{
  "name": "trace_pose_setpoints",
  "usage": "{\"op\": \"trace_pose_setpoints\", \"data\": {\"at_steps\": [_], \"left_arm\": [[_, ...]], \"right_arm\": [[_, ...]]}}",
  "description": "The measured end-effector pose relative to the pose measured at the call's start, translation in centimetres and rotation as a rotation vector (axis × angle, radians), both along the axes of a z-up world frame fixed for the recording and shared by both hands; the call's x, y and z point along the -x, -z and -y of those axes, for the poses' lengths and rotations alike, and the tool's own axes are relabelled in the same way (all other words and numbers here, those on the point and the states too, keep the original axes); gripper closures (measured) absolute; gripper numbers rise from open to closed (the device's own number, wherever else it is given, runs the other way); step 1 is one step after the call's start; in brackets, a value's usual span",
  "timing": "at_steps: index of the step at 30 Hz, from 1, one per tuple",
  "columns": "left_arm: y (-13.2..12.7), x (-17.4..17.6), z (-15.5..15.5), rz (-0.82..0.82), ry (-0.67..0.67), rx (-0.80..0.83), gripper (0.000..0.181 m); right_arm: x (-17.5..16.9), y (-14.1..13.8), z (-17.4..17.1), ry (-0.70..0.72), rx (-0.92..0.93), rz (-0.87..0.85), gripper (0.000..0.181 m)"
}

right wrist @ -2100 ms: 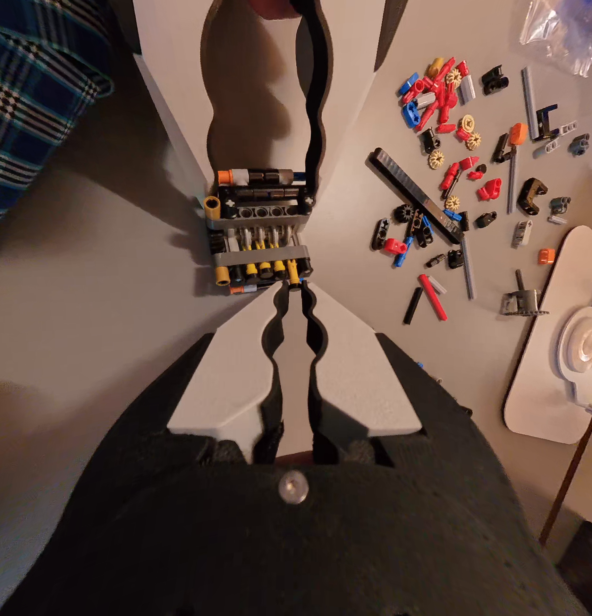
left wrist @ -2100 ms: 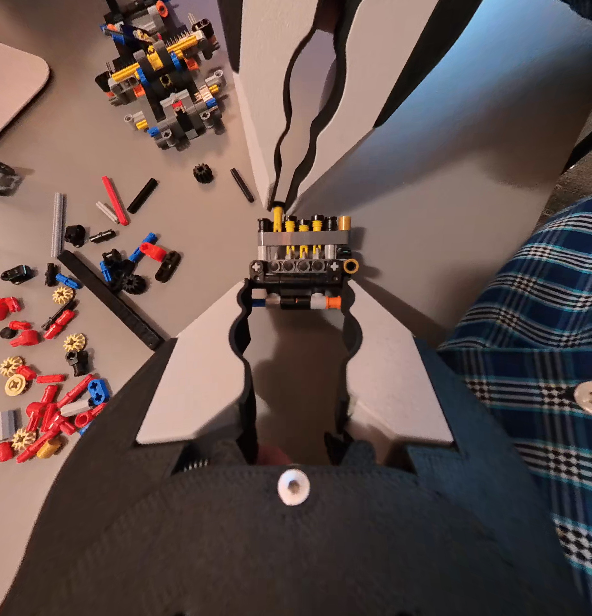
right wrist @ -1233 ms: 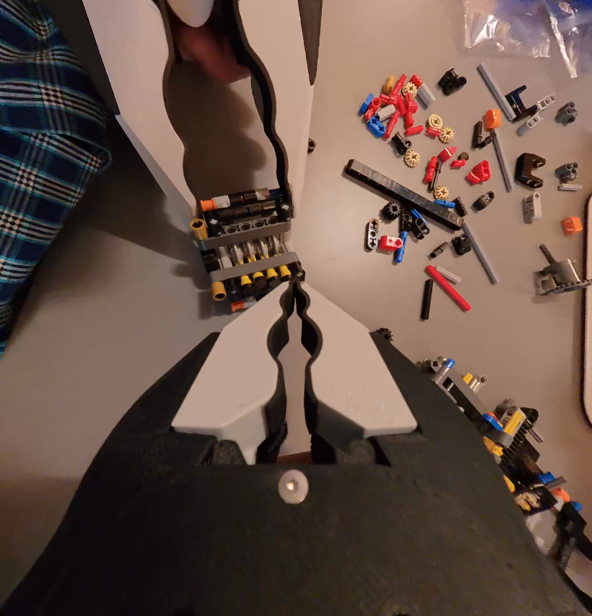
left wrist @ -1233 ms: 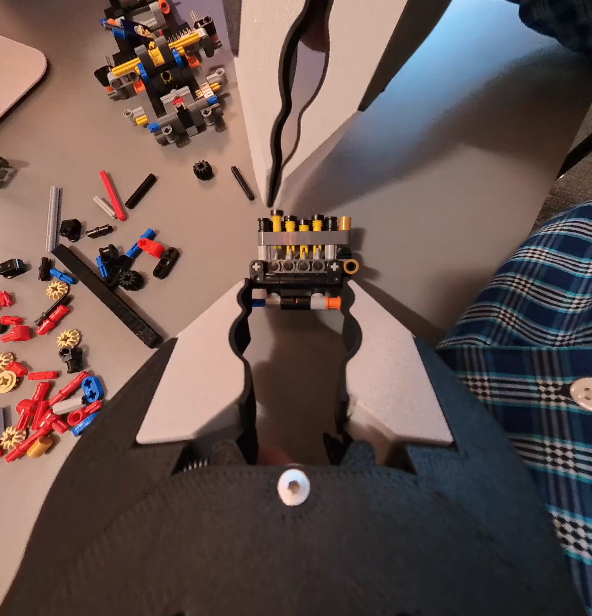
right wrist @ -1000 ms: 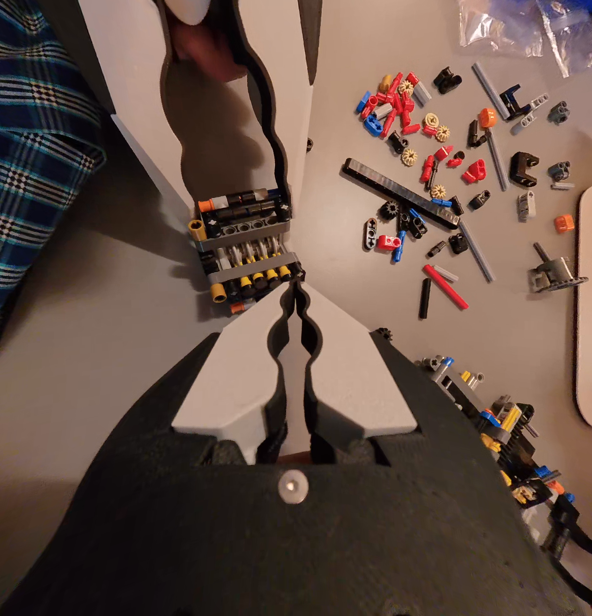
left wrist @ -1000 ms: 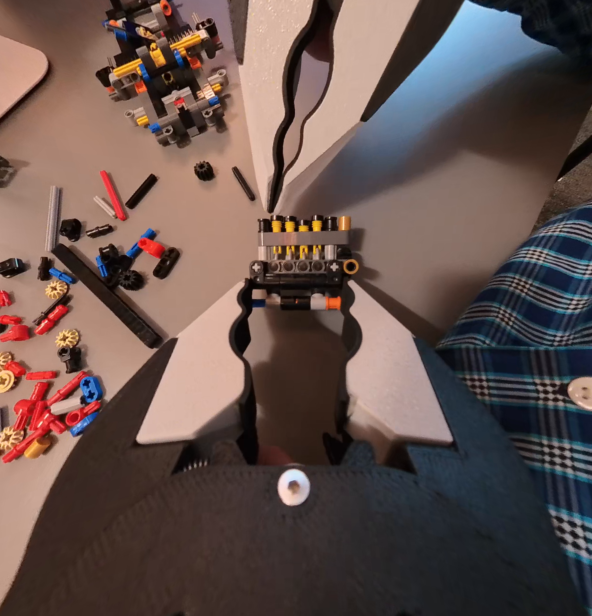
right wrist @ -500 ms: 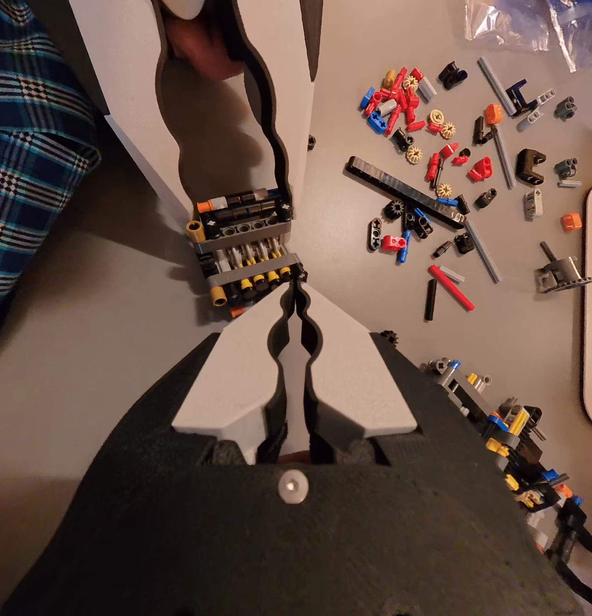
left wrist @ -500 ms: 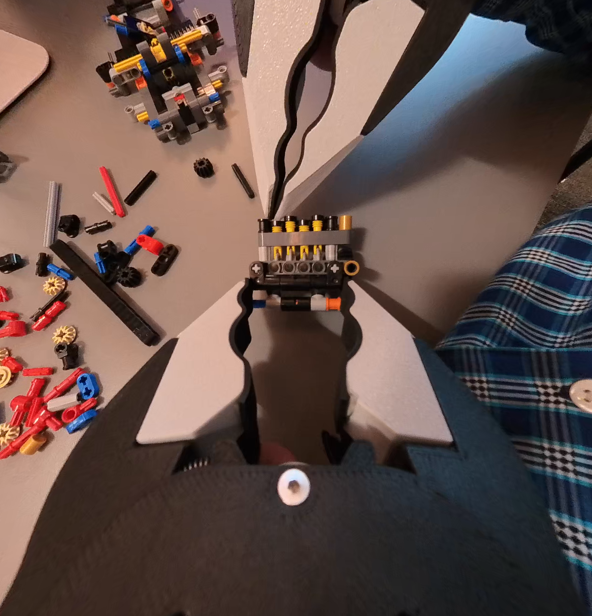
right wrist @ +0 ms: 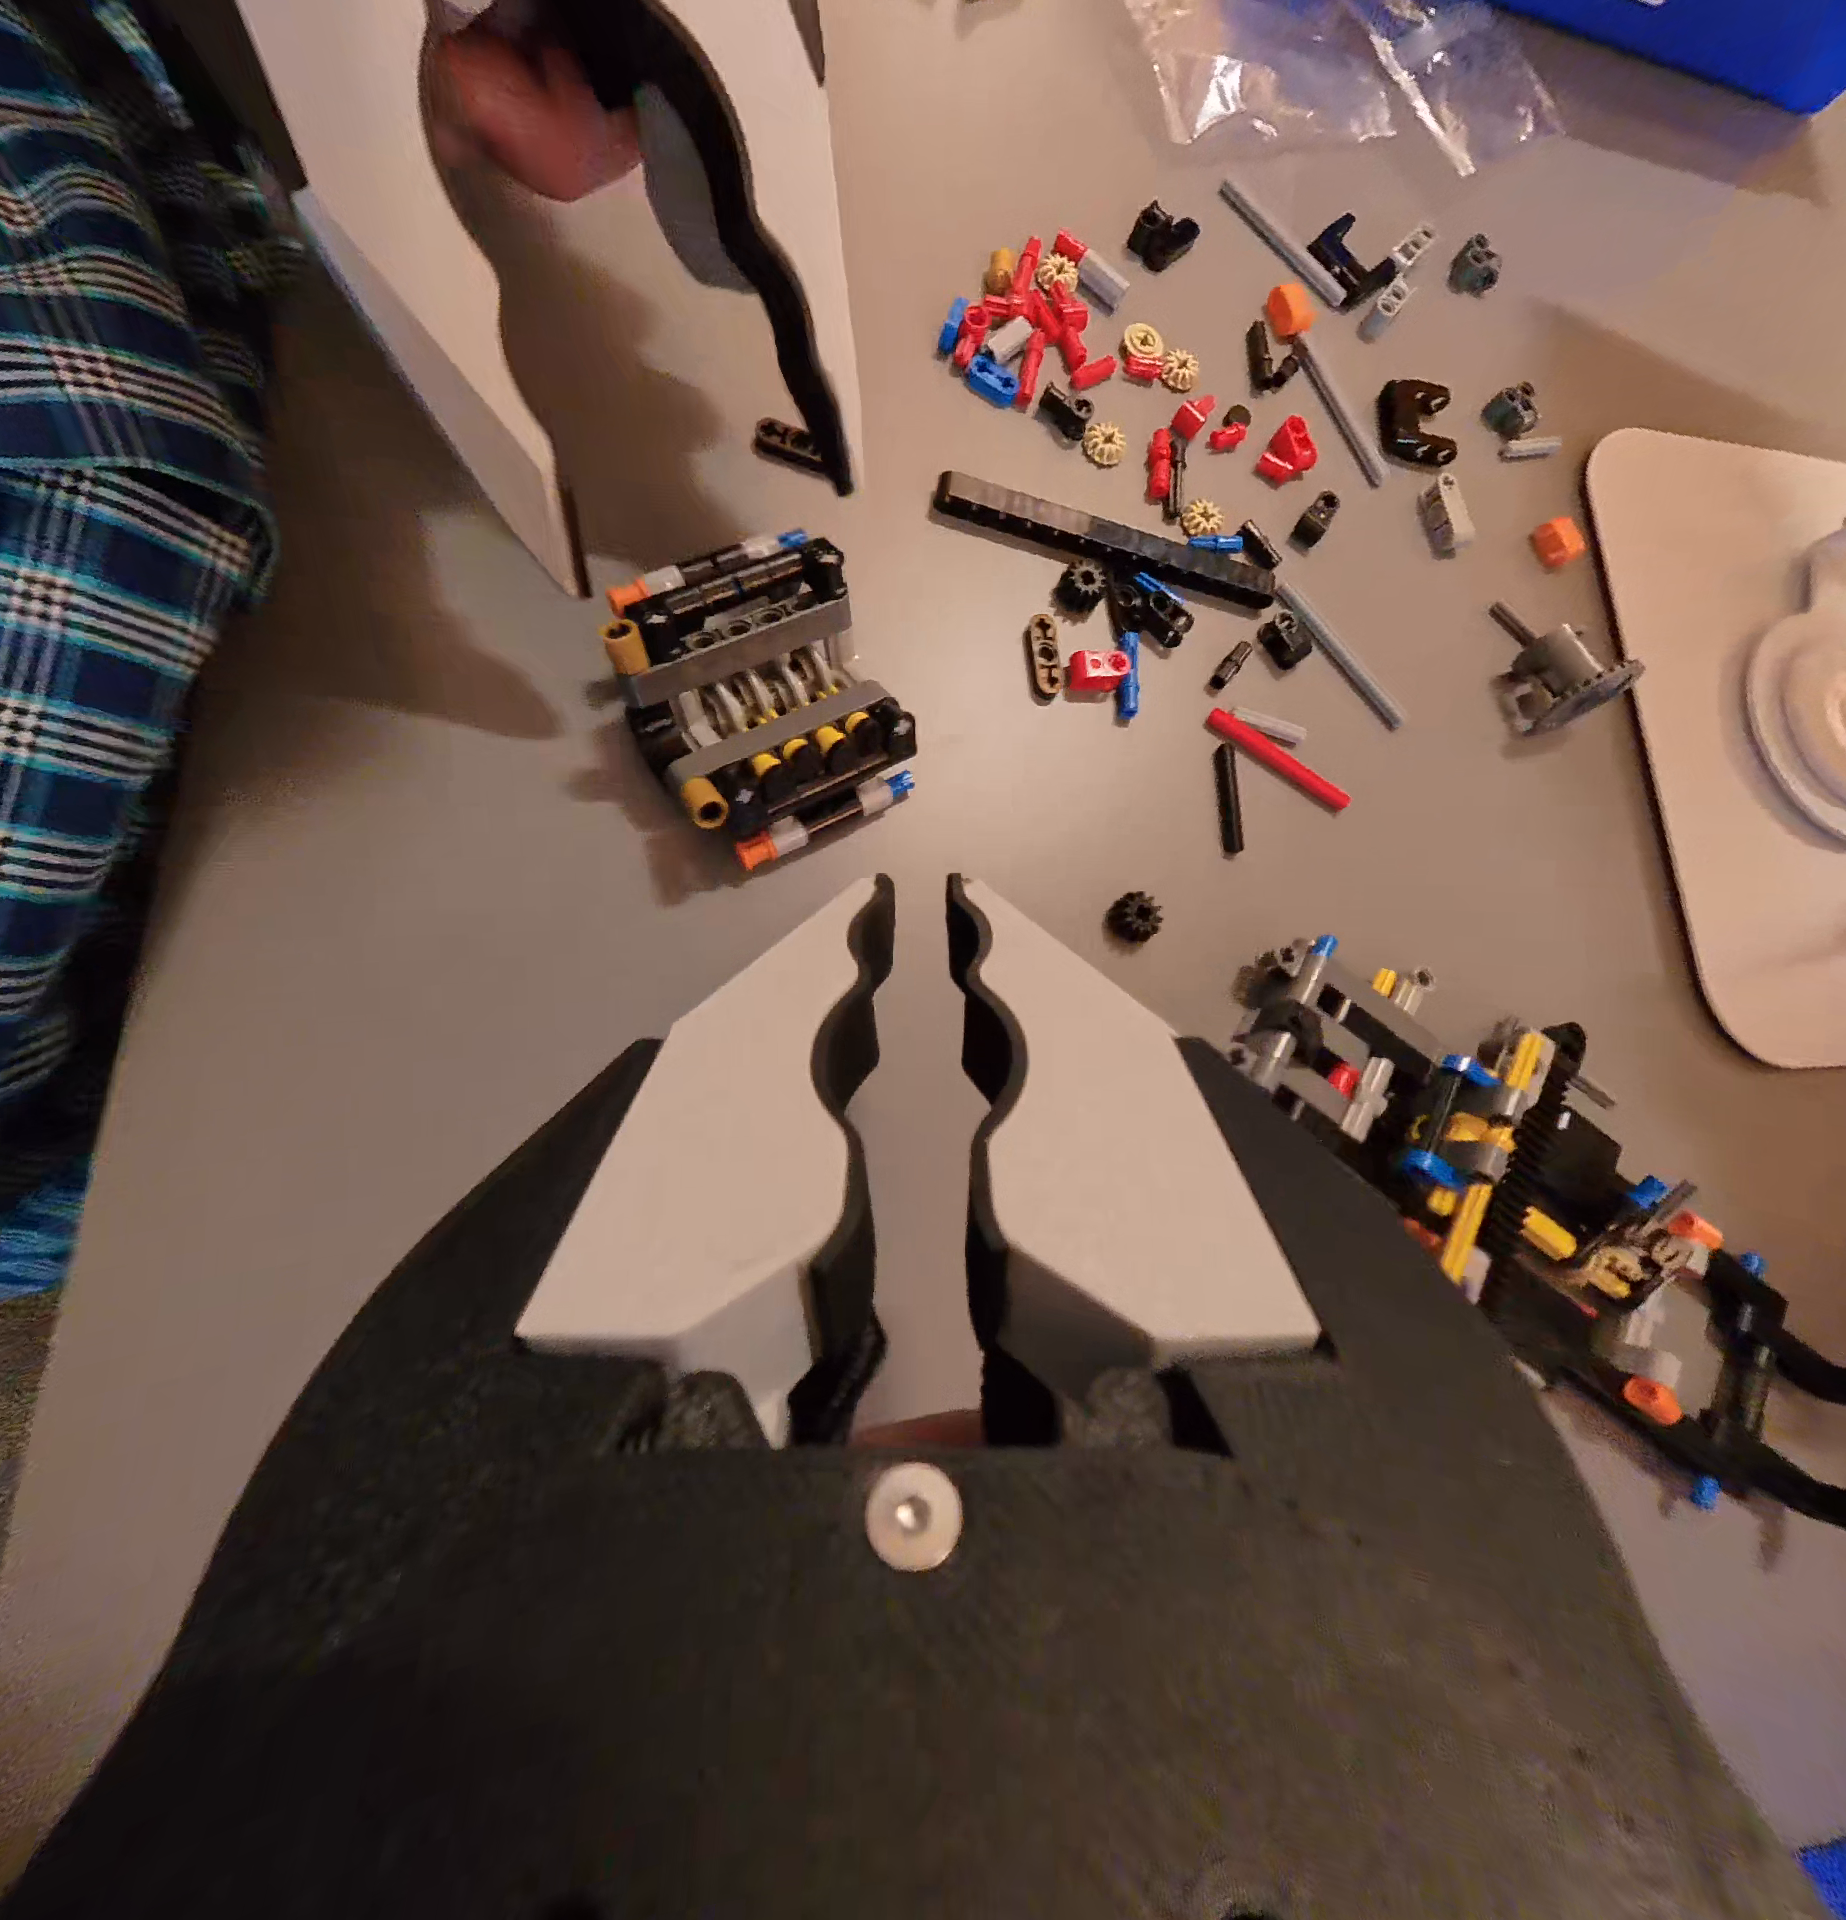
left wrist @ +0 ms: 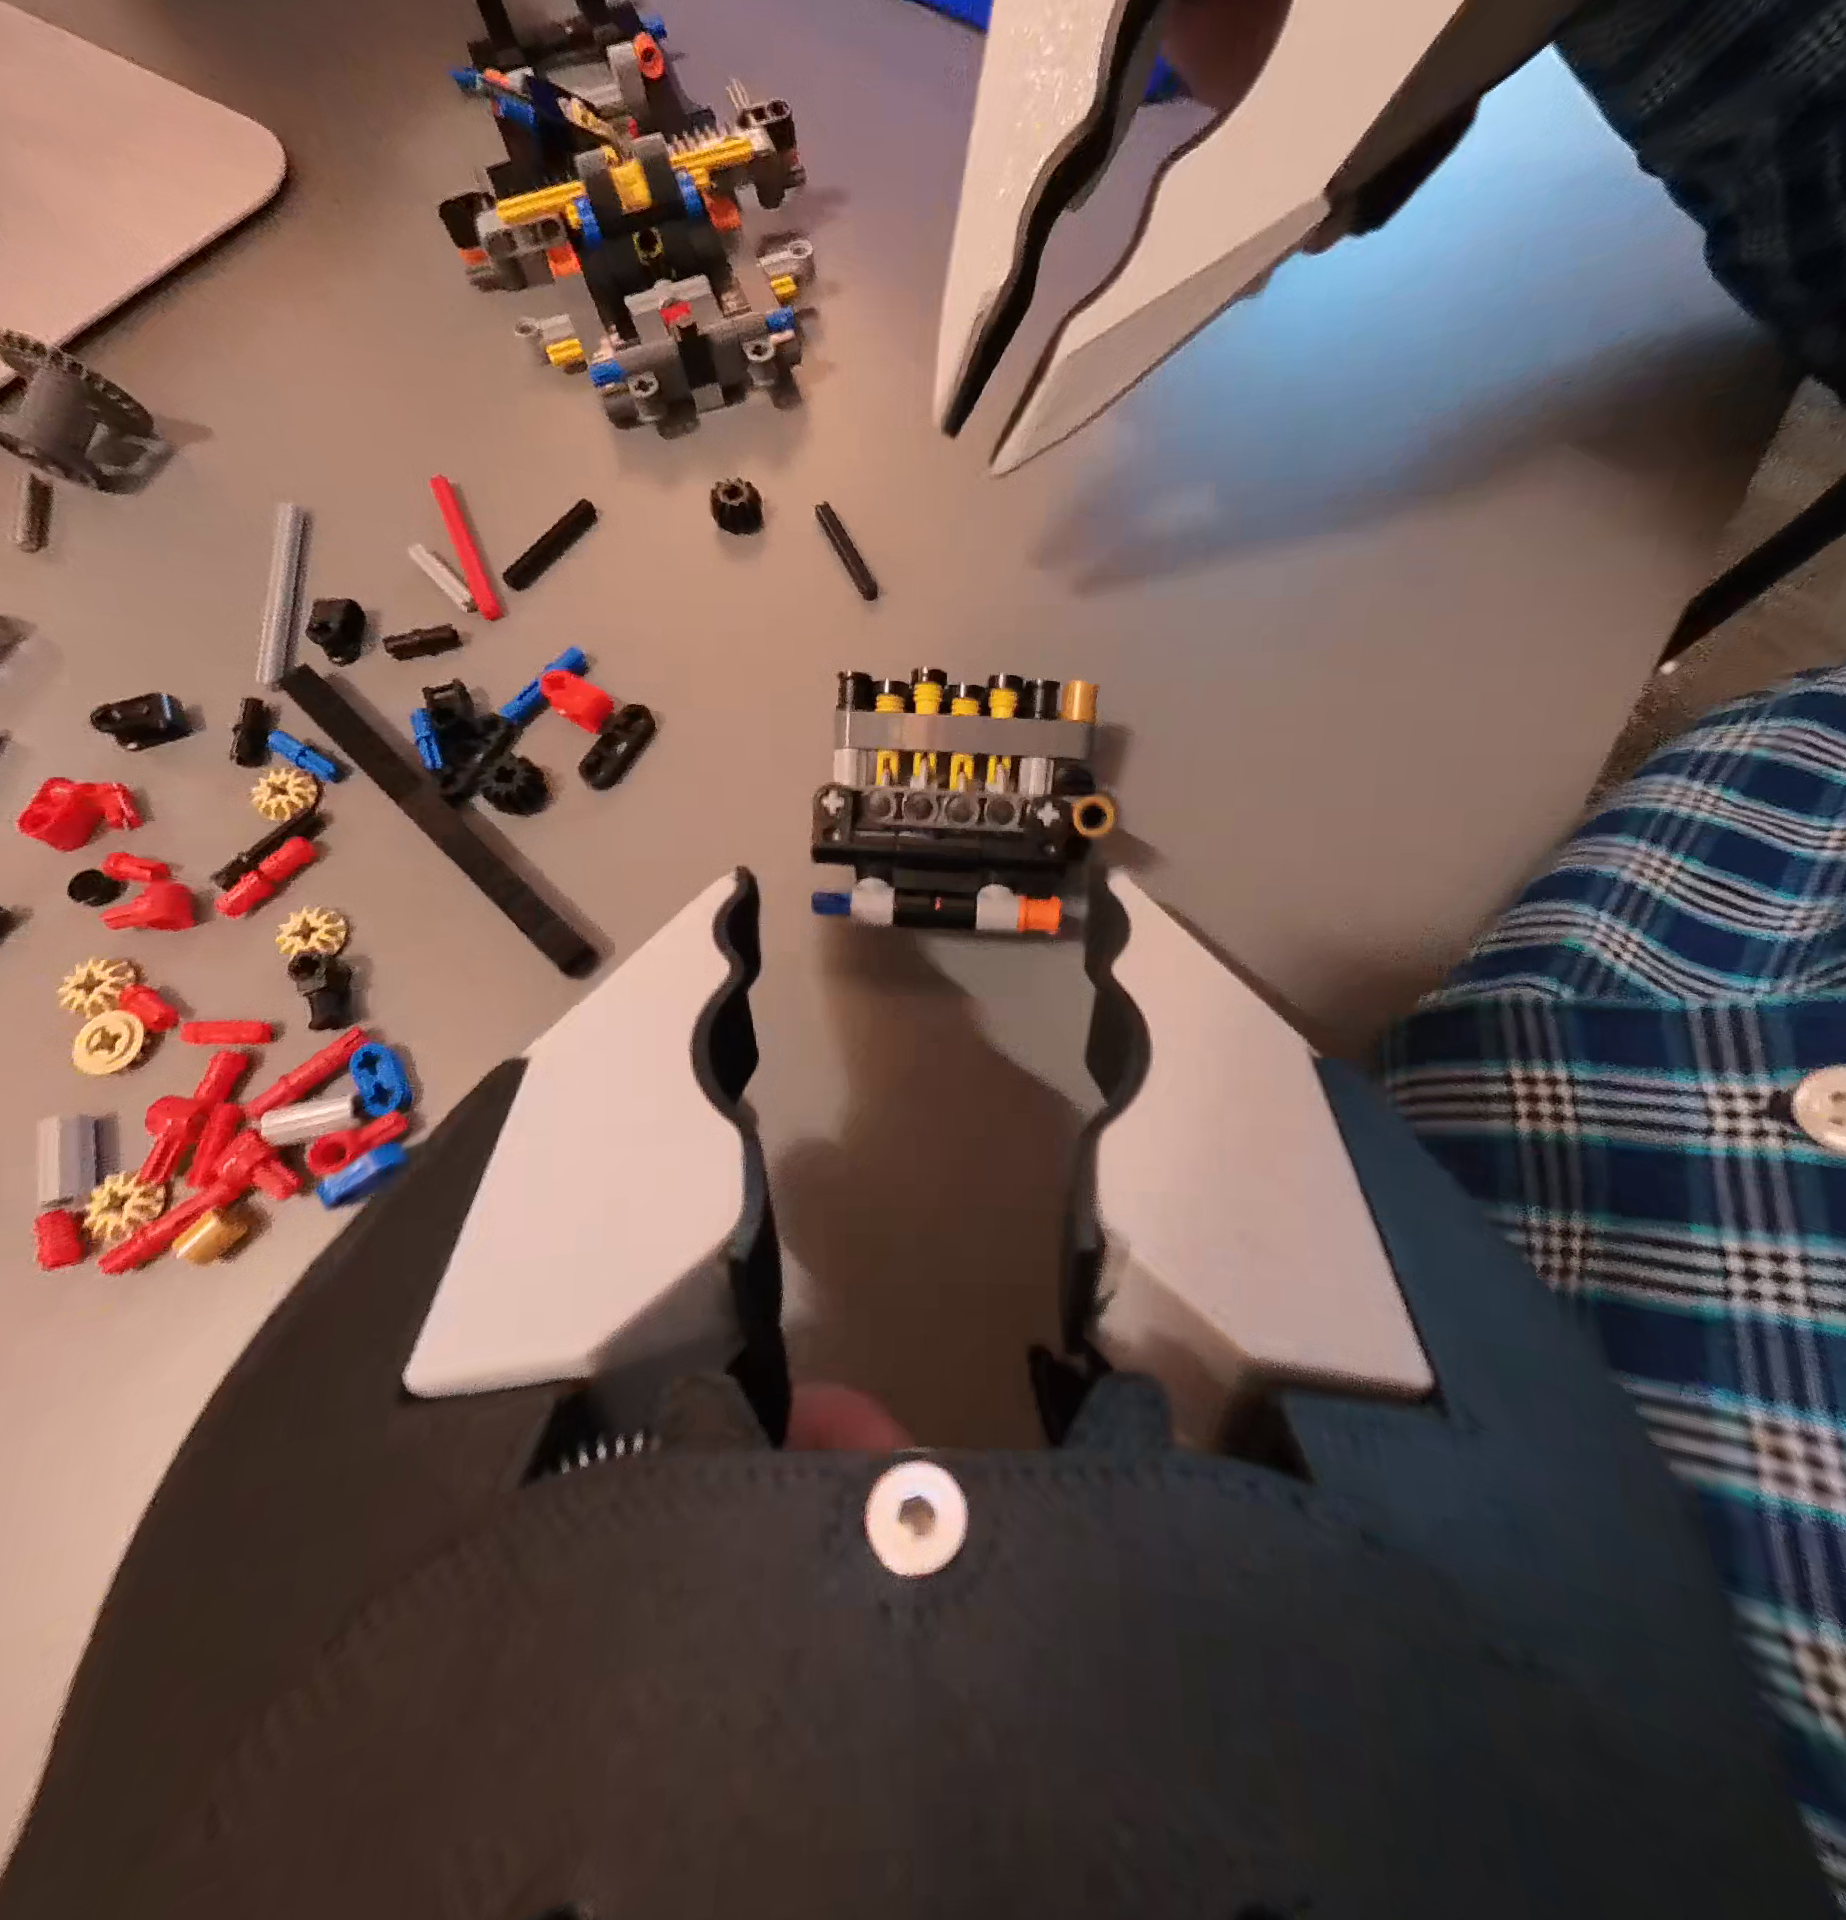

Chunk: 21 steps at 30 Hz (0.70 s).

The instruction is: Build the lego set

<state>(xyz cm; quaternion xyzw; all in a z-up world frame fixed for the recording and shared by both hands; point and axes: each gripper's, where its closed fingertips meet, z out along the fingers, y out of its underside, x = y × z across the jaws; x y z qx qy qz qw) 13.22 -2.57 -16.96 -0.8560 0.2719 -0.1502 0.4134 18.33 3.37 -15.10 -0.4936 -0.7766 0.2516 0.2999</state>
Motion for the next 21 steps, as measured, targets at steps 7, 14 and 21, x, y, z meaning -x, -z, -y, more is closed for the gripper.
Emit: {"op": "trace_pose_setpoints", "data": {"at_steps": [7,14,21], "left_arm": [[0.4,0.2,0.2,-0.016,0.088,-0.025,0.123],[1.1,-1.6,1.2,-0.011,0.134,0.011,0.128],[0.2,-4.7,2.0,0.069,0.174,0.005,0.128]], "right_arm": [[-1.5,1.8,5.3,-0.06,0.11,0.097,0.173],[0.0,3.5,4.9,0.064,0.107,0.111,0.18],[-0.8,3.8,2.1,0.123,0.05,0.158,0.178]]}}
